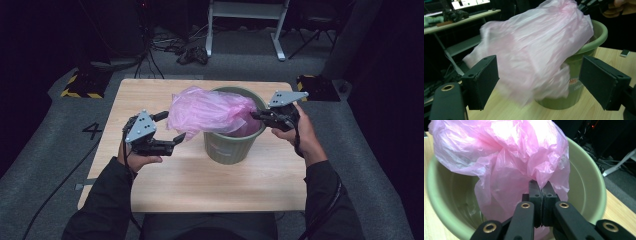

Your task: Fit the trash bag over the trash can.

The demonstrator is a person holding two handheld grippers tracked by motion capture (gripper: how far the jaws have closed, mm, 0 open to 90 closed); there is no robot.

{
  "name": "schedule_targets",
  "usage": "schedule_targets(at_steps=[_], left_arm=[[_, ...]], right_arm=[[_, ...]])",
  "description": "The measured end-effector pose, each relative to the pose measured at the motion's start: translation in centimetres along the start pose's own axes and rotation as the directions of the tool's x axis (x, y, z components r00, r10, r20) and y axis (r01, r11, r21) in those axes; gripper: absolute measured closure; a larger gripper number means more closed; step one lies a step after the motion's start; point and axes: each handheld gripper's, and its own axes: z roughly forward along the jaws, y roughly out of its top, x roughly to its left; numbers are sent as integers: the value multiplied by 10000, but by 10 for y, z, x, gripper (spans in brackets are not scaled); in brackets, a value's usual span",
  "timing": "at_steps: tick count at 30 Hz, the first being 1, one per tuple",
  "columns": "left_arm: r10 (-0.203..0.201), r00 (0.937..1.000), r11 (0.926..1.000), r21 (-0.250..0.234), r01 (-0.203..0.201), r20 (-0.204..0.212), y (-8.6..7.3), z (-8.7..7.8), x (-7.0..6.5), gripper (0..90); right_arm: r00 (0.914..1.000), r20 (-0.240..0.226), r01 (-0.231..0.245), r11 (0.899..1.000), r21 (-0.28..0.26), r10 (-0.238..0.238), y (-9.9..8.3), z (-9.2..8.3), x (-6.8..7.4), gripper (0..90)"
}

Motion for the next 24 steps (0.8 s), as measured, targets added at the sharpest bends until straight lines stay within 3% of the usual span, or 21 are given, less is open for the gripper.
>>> schedule_targets(at_steps=[2,5,12,14,18,19,22,24], left_arm=[[-325,9995,9993,195,324,61,-7,1,6,156],[-483,9984,9979,449,469,308,-13,5,10,155],[-227,9978,9997,150,218,619,-1,18,9,165],[-231,9965,9997,76,225,804,3,22,13,203],[4,9940,9999,-168,15,1094,8,27,16,435],[156,9952,9998,-143,-143,964,8,29,17,511],[501,9928,9986,-220,-480,1087,10,30,15,666],[738,9912,9971,-271,-713,1098,12,29,12,727]], right_arm=[[10000,13,-96,10000,23,96,-4,-1,-4,884],[9999,63,-150,9999,43,150,-8,-2,-7,873],[10000,-64,19,10000,-85,-20,-10,-3,-6,846],[9999,-83,61,9999,-95,-62,-10,-4,-7,838],[9997,-202,116,9997,-199,-120,-11,-6,-7,769],[9997,-234,85,9997,-229,-90,-11,-7,-7,699],[9998,119,-149,9991,-391,153,-8,-10,-8,469],[9998,181,-99,9987,-496,108,-6,-13,-6,380]])
